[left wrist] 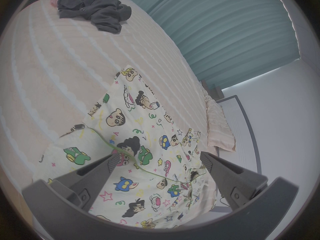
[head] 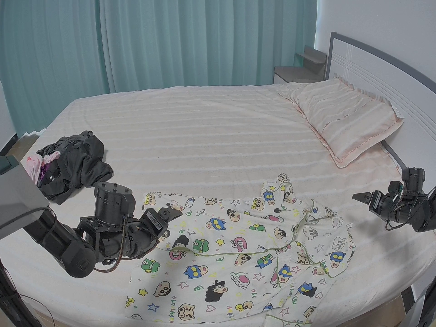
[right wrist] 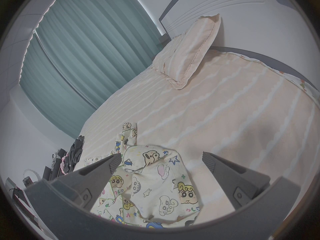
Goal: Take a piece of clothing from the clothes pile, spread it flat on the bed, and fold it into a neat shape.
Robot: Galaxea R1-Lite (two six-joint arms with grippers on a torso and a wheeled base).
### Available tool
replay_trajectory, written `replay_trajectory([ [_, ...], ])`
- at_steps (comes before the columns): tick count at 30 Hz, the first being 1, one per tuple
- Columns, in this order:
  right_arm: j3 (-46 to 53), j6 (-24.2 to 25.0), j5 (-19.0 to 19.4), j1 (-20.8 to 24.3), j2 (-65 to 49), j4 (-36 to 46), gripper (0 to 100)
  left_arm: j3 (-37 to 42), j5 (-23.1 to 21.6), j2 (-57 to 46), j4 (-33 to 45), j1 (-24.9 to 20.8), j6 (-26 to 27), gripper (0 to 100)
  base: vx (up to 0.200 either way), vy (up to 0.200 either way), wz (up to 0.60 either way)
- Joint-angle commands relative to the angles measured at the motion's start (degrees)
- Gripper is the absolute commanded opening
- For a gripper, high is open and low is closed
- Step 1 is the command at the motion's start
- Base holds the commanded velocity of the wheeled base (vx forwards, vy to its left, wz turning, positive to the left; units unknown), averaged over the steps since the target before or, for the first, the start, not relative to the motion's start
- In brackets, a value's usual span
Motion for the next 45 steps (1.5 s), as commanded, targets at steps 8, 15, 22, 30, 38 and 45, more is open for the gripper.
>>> replay_trajectory([
  [8,-1.0,5.5,-0.1,4.6,-1.7,-0.1,100,4.0,0.4,-4.7,-0.3,-0.2,-3.7,100,0.150,0.000,0.00],
  [15,-10.6,7.4,-0.4,11.6,1.2,4.2,100,8.1,0.4,-7.8,-0.4,-0.2,-3.8,100,0.000,0.000,0.00],
  [22,-24.8,11.9,-1.4,16.8,10.2,9.5,100,9.2,0.5,-9.2,-0.4,-0.2,-3.9,100,0.000,0.000,0.00],
  [30,-41.7,12.3,-4.5,20.7,23.2,19.3,100,10.0,0.4,-9.5,-0.8,-0.2,-4.0,100,0.000,0.000,0.00],
  [38,-46.9,12.2,-6.4,21.8,30.3,19.6,100,10.3,0.4,-9.5,-1.5,-0.2,-4.0,100,0.000,0.000,0.00],
  [45,-53.4,12.3,-6.4,22.8,33.8,22.6,100,10.3,0.4,-9.2,-1.5,-0.2,-4.2,100,0.000,0.000,0.00],
])
